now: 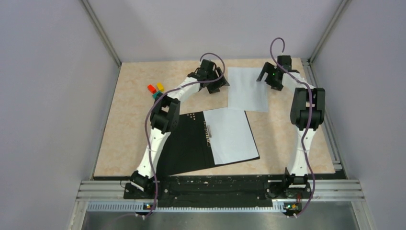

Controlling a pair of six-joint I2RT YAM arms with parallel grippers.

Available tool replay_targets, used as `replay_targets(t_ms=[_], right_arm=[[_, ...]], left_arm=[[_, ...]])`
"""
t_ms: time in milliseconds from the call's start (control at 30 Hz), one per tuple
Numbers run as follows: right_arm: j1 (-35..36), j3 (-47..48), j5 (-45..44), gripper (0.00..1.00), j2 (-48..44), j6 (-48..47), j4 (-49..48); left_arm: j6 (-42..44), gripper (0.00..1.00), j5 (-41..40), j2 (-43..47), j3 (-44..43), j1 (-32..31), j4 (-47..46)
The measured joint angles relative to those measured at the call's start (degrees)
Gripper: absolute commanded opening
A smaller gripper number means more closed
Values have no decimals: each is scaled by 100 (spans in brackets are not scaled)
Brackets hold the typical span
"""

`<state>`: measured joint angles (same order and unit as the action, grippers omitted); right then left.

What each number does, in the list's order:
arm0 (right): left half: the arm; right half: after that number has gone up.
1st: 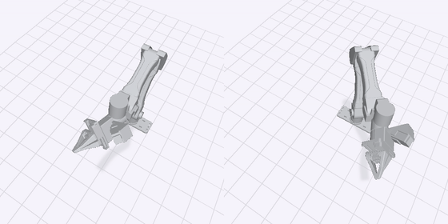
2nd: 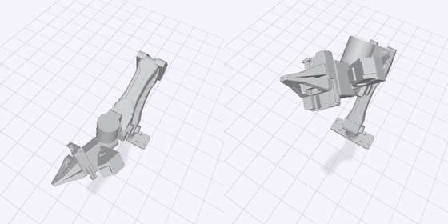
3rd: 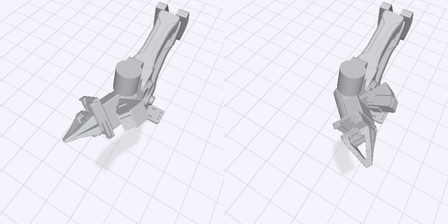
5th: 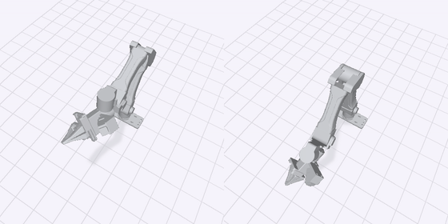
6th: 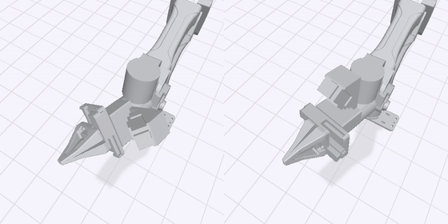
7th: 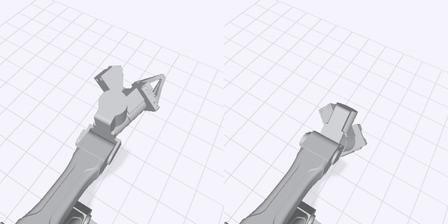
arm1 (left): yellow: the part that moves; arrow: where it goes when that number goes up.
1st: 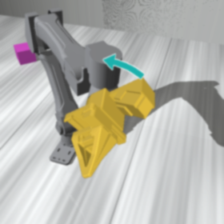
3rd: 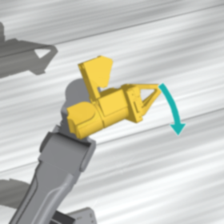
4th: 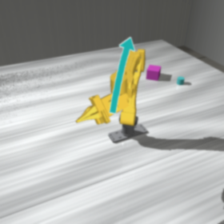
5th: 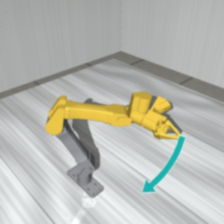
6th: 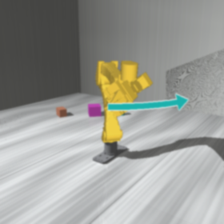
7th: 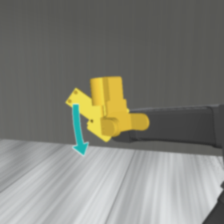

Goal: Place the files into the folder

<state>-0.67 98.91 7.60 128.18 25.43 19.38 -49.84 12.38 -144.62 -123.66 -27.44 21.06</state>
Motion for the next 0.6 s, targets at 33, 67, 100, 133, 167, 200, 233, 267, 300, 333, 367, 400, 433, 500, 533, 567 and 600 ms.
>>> replay_targets(t_ms=[33,67,100,133,167,200,233,267,300,333,367,400,433,500,533,567,600], right_arm=[[20,0,-22,99,0,-39,2],[52,2,-31,99,0,-74,11],[101,2,-24,99,0,-98,20],[160,4,-2,99,0,-107,28],[227,9,33,99,0,-127,39],[315,9,85,99,0,-140,44],[385,9,153,99,0,-140,42],[466,9,238,99,0,-138,42],[531,9,317,99,0,-140,44],[590,9,396,99,0,-138,42],[634,9,494,99,0,-136,46],[667,9,605,99,0,-131,52],[682,9,684,99,0,-127,59],[678,9,892,99,2,-94,72],[675,9,992,99,2,-76,83],[675,9,1078,99,7,-61,96],[678,9,1180,99,9,-31,105]], left_arm=[[-7,71,4,-28,-46,-11,-4],[-15,71,4,-35,-70,-22,0],[-22,70,-2,-52,-103,-37,24],[-26,70,-2,-76,-138,-52,42],[-42,70,-2,-111,-195,-68,48],[-46,70,-4,-133,-234,-83,48],[-57,70,-4,-157,-264,-94,57],[-63,70,-4,-186,-302,-107,59],[-66,69,-4,-208,-337,-116,59],[-68,69,-7,-216,-363,-118,68],[-68,69,-9,-219,-374,-120,81],[-68,69,-11,-219,-374,-120,96],[-68,69,-7,-219,-376,-120,103],[-66,69,-2,-219,-380,-118,114],[-63,68,-4,-219,-385,-118,127],[-59,68,-2,-219,-387,-118,131],[-57,68,-2,-219,-387,-118,138]])
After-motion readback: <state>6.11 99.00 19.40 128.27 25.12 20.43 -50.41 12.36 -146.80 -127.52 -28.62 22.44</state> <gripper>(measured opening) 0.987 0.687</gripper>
